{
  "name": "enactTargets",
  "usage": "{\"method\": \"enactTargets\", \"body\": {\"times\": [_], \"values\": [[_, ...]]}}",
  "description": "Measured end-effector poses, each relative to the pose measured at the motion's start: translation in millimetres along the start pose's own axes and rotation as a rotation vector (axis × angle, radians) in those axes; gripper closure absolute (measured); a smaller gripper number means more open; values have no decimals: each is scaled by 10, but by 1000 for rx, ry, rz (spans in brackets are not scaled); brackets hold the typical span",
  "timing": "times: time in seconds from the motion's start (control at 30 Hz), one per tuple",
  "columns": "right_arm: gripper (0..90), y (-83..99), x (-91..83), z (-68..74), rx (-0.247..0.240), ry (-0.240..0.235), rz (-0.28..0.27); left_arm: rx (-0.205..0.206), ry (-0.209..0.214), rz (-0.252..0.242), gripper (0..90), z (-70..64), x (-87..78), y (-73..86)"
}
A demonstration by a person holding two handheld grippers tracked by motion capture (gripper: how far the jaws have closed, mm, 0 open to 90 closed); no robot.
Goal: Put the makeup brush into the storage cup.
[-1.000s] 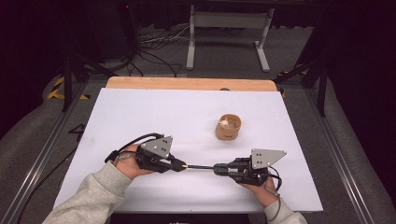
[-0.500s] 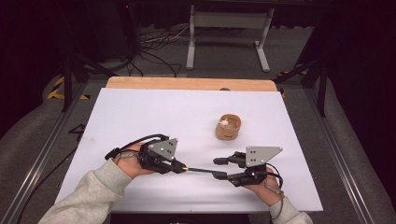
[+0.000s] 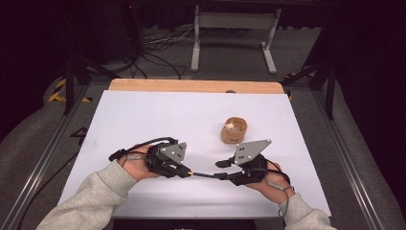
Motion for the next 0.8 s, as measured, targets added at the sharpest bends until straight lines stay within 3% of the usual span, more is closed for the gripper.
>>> {"method": "enactTargets", "body": {"times": [0.47, 0.8], "values": [[641, -152, 147, -8, -21, -17, 217, -3, 5, 38, 843, 13, 23, -6], [645, -155, 272, 17, -32, -31, 303, -4, 9, 69, 843, 25, 78, -13]]}}
Point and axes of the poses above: each handheld gripper's, and its own axes: x roughly forward along the jaws, y roughly out of its underside, z roughly to its left, the point moved 8 cm from there along x, roughly forward along the jaws, and after that the axes turned 3 degrees about x, right-handed, at the moved point
